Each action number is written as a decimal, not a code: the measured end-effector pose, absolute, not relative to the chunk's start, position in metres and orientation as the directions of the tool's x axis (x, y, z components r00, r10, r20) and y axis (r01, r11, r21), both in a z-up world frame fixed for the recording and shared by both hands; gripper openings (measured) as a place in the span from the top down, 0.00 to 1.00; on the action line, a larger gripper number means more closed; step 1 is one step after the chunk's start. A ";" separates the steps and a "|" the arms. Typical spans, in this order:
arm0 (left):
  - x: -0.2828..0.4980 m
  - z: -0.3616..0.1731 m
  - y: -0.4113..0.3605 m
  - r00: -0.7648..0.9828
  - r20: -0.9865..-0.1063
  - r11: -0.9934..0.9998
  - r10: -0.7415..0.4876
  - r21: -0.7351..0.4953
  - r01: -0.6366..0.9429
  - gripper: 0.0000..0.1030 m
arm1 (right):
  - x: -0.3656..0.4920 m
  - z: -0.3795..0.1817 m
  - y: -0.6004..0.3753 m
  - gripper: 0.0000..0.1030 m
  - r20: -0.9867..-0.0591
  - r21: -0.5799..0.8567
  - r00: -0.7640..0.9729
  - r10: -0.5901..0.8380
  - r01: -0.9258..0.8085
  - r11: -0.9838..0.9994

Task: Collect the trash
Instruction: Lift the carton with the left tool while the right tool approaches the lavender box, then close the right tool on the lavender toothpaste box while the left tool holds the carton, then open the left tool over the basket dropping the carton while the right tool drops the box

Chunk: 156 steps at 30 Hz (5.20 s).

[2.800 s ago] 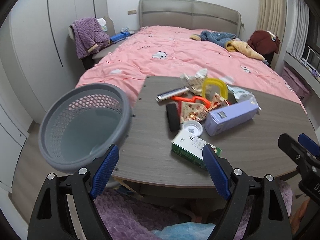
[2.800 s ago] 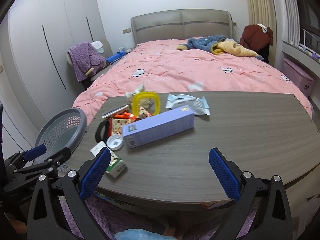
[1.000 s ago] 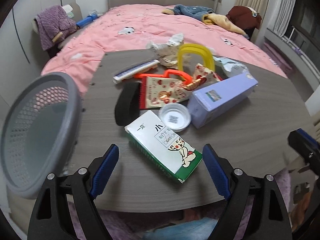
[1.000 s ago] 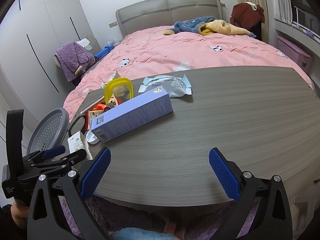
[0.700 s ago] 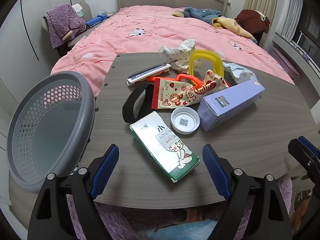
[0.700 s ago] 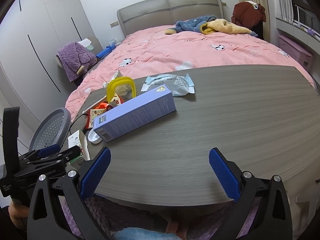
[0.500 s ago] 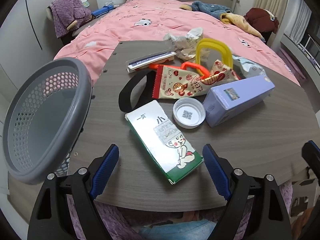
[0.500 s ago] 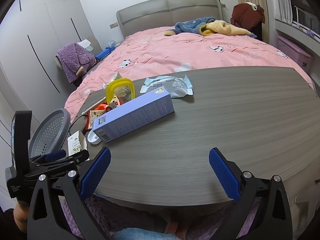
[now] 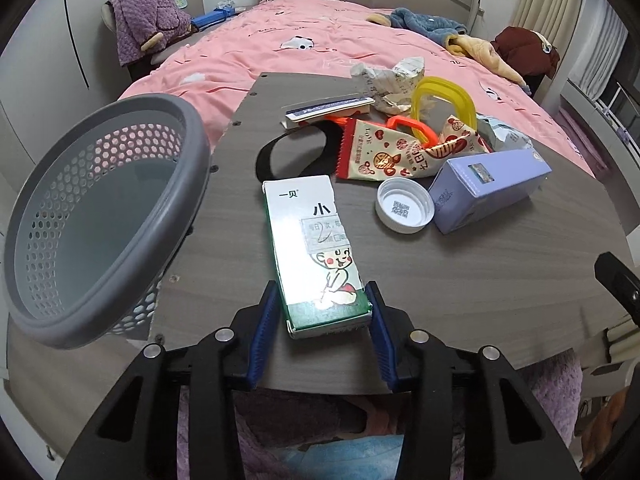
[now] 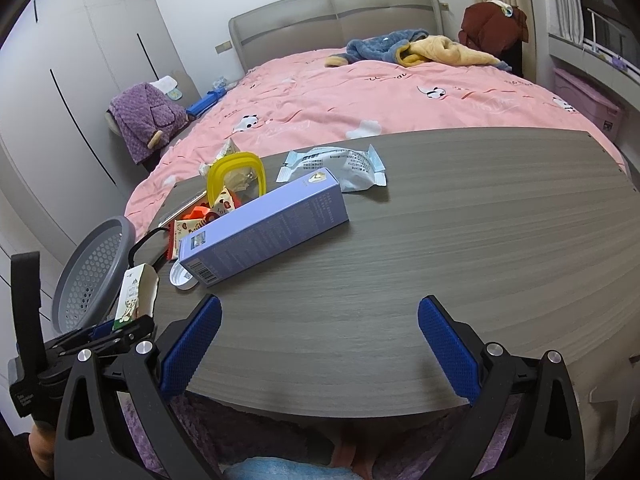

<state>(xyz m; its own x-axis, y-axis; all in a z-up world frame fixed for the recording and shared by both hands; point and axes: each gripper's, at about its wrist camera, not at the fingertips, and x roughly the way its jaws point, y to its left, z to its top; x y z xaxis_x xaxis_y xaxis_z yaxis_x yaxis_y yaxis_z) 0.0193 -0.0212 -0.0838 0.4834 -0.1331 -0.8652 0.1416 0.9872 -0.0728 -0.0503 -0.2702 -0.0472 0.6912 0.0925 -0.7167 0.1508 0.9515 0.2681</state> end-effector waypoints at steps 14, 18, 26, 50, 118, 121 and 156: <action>0.007 -0.048 0.013 0.624 -0.777 0.995 -0.087 -0.035 0.095 0.60 | -0.013 -0.052 -0.232 0.06 -0.746 0.252 0.656 0.113 0.121 0.960; 0.010 -0.041 0.019 0.652 -0.753 0.995 -0.084 -0.033 0.090 0.60 | 0.004 -0.049 -0.214 0.06 -0.751 0.228 0.653 0.099 0.115 0.967; 0.016 -0.044 0.027 0.657 -0.747 0.994 -0.101 -0.046 0.100 0.60 | 0.036 -0.039 -0.184 0.06 -0.758 0.151 0.653 0.000 0.175 0.973; 0.019 -0.040 0.030 0.664 -0.735 0.990 -0.138 -0.080 0.116 0.59 | 0.024 -0.050 -0.204 0.06 -0.817 -0.041 0.545 -0.190 0.273 0.961; 0.034 -0.038 0.109 0.664 -0.748 0.999 0.015 -0.018 -0.042 0.59 | 0.050 -0.014 -0.102 0.70 -0.727 0.205 0.625 0.285 -0.198 0.958; 0.039 -0.039 0.129 0.660 -0.750 0.997 0.043 -0.006 -0.072 0.59 | 0.062 -0.017 -0.070 0.70 -0.728 0.212 0.595 0.340 -0.276 0.937; 0.055 -0.054 0.198 0.624 -0.773 0.973 0.116 -0.038 -0.228 0.38 | 0.101 -0.034 0.014 0.42 -0.749 0.235 0.490 0.446 -0.433 0.870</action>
<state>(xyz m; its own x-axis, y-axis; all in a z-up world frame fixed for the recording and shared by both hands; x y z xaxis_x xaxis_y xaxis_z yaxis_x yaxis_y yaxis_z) 0.0551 0.1981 -0.0539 0.6236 0.1159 -0.7731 -0.2280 0.9729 -0.0380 0.1013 0.0144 -0.0344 0.4902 0.4458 -0.7490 -0.4325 0.8705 0.2350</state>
